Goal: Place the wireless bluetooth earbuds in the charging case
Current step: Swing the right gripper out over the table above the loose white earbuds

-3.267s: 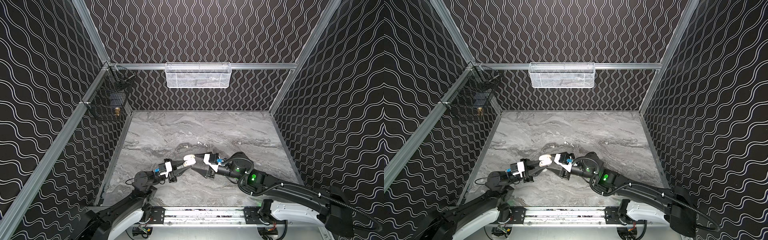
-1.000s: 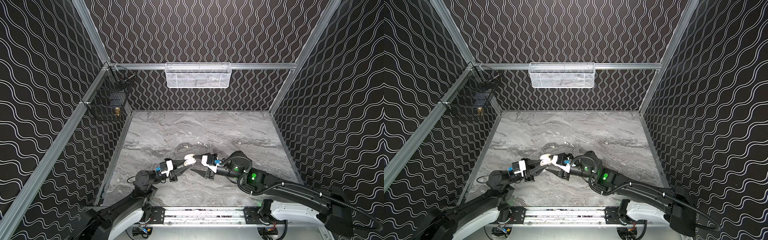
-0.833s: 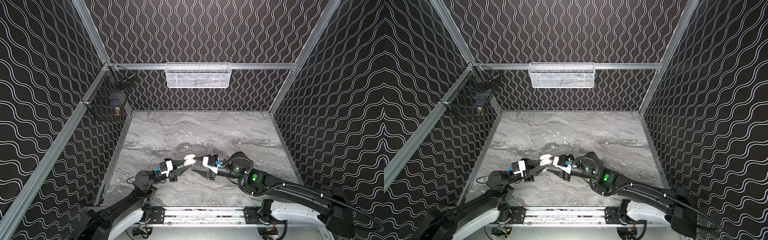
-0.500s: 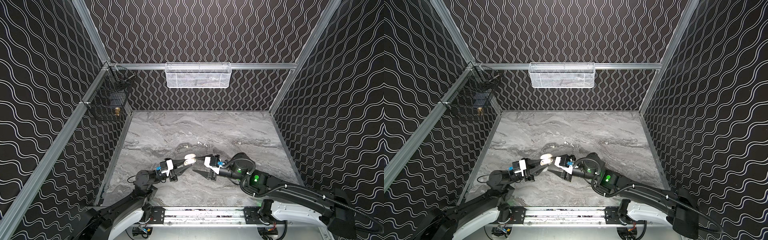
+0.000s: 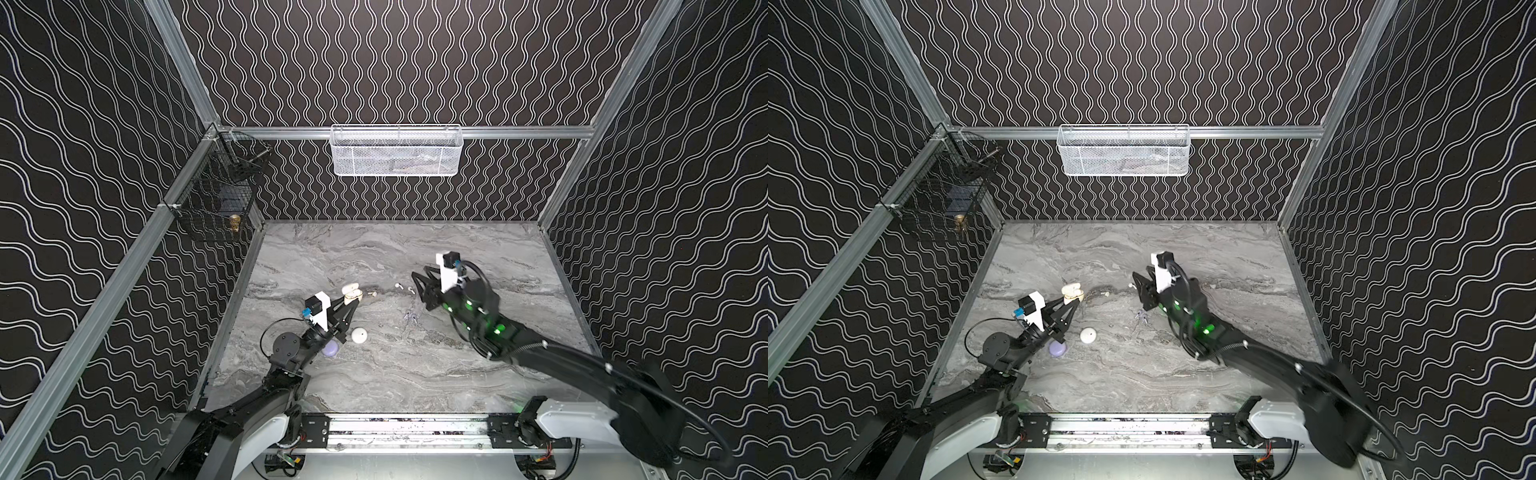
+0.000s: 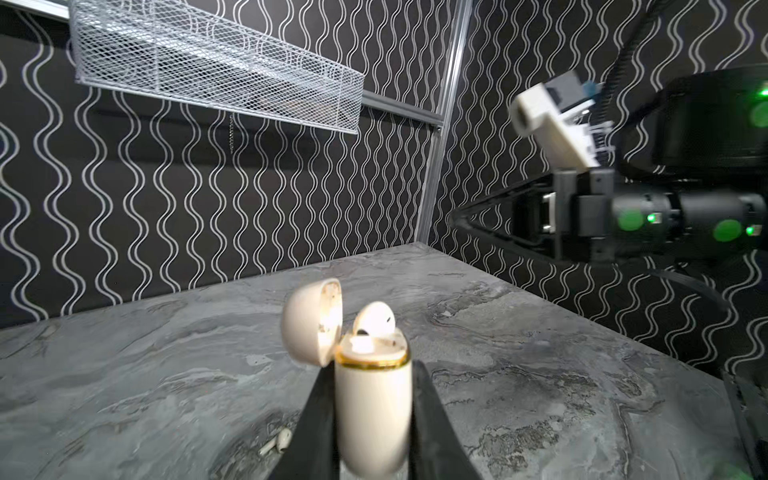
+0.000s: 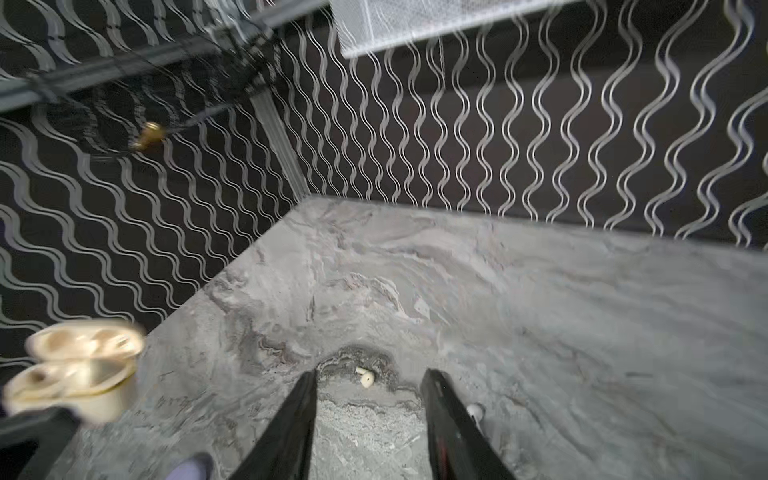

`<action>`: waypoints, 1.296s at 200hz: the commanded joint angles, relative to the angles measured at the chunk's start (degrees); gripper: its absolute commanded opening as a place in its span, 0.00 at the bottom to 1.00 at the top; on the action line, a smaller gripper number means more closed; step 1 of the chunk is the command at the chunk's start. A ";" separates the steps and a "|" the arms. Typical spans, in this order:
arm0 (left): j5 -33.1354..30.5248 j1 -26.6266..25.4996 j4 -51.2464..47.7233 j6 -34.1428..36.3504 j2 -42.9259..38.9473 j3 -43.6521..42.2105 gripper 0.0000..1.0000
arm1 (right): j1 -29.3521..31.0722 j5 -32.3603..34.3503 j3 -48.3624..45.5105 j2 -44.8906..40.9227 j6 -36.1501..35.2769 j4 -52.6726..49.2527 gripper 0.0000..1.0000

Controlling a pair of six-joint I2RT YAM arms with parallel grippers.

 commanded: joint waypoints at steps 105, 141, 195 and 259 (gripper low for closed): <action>-8.31 0.11 -10.32 2.71 -10.55 0.12 0.00 | 6.43 9.24 38.05 41.22 9.48 -34.13 0.48; -8.40 0.15 -11.80 2.96 -11.05 0.37 0.00 | 6.42 9.20 40.25 43.70 7.85 -34.72 0.48; -8.54 0.11 -12.23 3.55 -11.86 0.51 0.00 | 6.51 9.87 46.55 49.31 6.80 -38.63 0.48; -8.45 0.17 -12.59 3.41 -11.38 0.74 0.00 | 6.43 15.06 42.71 47.20 6.20 -37.87 0.42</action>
